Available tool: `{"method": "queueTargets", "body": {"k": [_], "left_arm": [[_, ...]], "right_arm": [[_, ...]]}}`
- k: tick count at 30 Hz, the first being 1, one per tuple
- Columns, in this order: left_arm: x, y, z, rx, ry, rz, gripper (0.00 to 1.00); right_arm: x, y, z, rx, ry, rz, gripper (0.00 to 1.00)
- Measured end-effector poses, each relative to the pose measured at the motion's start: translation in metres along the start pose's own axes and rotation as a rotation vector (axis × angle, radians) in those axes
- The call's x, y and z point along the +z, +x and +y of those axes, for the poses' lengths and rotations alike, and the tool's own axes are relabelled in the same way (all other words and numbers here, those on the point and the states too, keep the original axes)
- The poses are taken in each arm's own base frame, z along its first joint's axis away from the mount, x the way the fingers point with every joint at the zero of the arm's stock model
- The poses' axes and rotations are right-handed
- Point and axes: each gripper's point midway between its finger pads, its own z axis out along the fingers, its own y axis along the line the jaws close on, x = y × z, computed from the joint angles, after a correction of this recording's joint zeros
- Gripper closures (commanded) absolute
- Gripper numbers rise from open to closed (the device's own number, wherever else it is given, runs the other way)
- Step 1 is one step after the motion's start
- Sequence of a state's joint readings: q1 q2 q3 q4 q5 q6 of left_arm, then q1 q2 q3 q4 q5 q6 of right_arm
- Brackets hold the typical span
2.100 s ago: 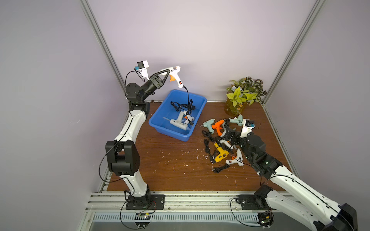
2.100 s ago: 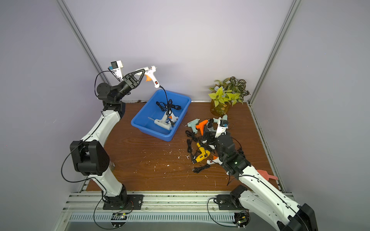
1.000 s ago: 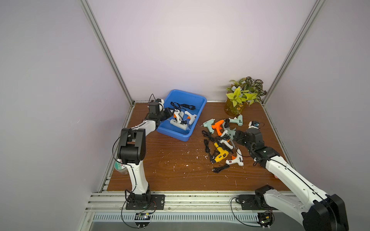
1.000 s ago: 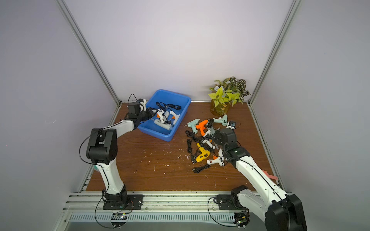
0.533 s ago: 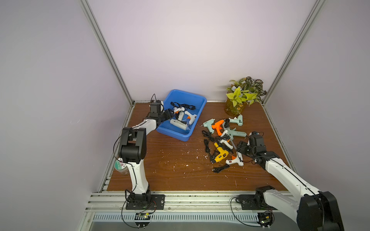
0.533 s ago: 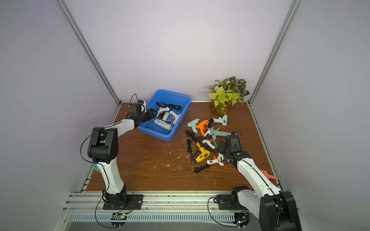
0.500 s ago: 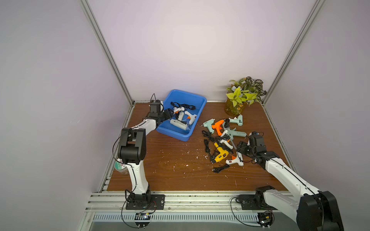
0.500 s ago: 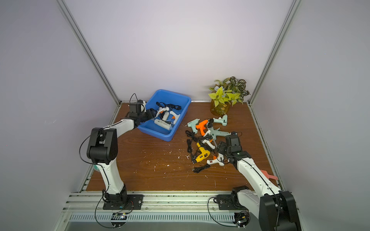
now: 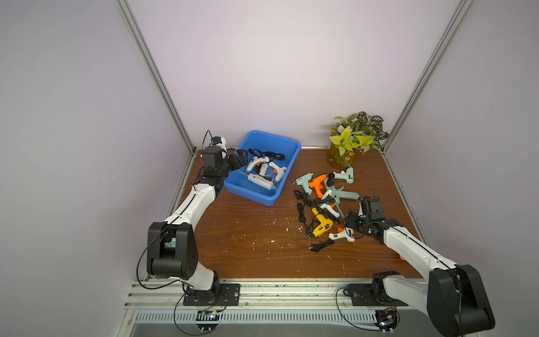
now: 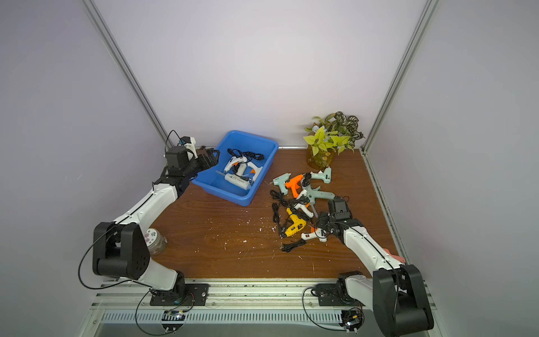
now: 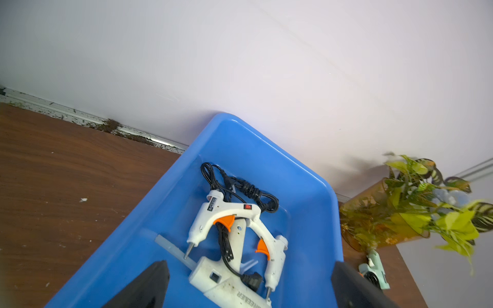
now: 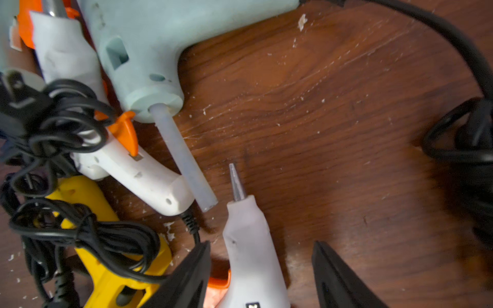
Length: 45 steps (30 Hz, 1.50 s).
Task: Put the hot melt glue gun into the storage box
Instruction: Pick up the hot melt adhesive gun from the center of the board.
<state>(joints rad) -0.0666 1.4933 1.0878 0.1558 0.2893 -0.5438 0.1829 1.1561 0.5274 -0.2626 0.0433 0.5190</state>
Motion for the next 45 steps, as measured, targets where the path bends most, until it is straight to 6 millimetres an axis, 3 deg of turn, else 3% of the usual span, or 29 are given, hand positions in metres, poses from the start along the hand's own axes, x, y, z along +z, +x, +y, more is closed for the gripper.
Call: {"method": "queueTargets", "body": {"k": [7, 12, 17, 21, 24, 30, 36, 45], "left_arm": [[-0.035, 0.029, -0.009, -0.060, 0.074, 0.015, 0.01], [-0.054, 0.024, -0.020, -0.068, 0.119, -0.028, 0.01], [-0.065, 0.019, -0.028, -0.074, 0.156, -0.076, 0.01], [-0.066, 0.019, -0.029, -0.084, 0.171, -0.086, 0.01], [-0.066, 0.020, -0.030, -0.088, 0.178, -0.084, 0.01], [-0.068, 0.017, -0.033, -0.084, 0.191, -0.095, 0.01], [-0.069, 0.017, -0.036, -0.080, 0.209, -0.090, 0.01], [-0.069, 0.025, -0.050, -0.071, 0.287, -0.042, 0.01]], "right_arm": [[0.007, 0.008, -0.002, -0.031, 0.007, 0.044, 0.41], [0.016, 0.018, -0.003, -0.057, 0.014, 0.094, 0.42], [0.019, 0.014, 0.000, -0.073, 0.014, 0.101, 0.46], [0.023, 0.011, 0.002, -0.081, 0.017, 0.103, 0.57], [0.024, 0.009, 0.002, -0.081, 0.024, 0.097, 0.74], [0.021, 0.010, -0.001, -0.086, 0.039, 0.103, 0.85], [-0.003, 0.001, -0.002, -0.101, 0.049, 0.061, 1.00], [-0.068, -0.054, 0.029, -0.155, -0.062, -0.161, 1.00]]}}
